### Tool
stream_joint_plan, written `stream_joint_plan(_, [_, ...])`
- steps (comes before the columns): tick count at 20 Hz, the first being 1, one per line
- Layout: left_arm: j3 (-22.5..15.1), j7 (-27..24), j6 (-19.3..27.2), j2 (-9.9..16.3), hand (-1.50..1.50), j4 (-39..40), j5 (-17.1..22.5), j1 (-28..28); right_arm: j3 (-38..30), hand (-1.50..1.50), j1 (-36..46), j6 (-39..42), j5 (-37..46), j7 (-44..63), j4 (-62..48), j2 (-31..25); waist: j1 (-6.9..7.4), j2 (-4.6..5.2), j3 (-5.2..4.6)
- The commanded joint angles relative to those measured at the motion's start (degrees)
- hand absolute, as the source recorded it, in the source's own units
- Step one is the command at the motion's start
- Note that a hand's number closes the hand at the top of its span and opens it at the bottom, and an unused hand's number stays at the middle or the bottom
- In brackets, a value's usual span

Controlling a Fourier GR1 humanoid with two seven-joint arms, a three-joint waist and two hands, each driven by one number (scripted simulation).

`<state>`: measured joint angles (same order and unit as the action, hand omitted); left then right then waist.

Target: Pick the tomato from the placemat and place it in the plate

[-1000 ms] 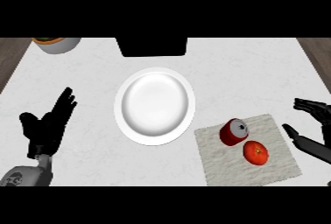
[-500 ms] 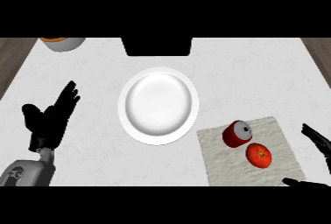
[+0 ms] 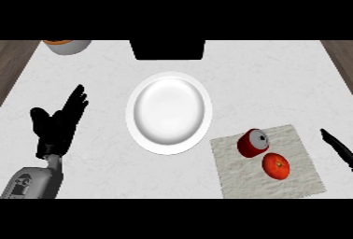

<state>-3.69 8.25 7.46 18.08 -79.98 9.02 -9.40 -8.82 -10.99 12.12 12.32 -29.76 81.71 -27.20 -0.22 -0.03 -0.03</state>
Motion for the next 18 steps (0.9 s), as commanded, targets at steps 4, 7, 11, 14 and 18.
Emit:
stream_joint_plan(4, [1.0, 1.4, -1.3, -0.2, 0.00, -1.0, -0.2, -0.1, 4.9, -1.50, 2.0, 2.8, 7.1, 13.2, 6.4, -1.7, 0.27, 0.01, 0.00])
stream_joint_plan(7, [0.7, -0.4, 0.0, -2.5, 0.00, 2.1, -1.8, -1.3, 5.8, -1.50, 5.0, 1.1, 11.9, 15.8, 3.8, -1.6, 0.26, 0.12, 0.01])
stream_joint_plan(11, [2.3, 0.4, -2.3, -1.2, 0.00, 0.7, -1.5, -0.9, 6.9, -1.50, -1.5, 2.3, 15.4, 18.6, 10.4, -1.5, -0.03, -0.01, 0.01])
stream_joint_plan(14, [2.4, 0.5, -3.3, -1.3, 0.00, -1.4, -1.6, 1.5, 9.4, -1.50, 2.2, 3.8, 18.5, 21.5, 8.2, -0.2, 0.30, -0.01, 0.03])
stream_joint_plan(18, [2.2, 3.8, -1.7, -3.0, 0.00, -4.0, -3.3, 0.2, 9.4, -1.50, 3.8, 6.1, 20.9, 21.9, 6.7, -0.1, 0.22, -0.01, 0.04])
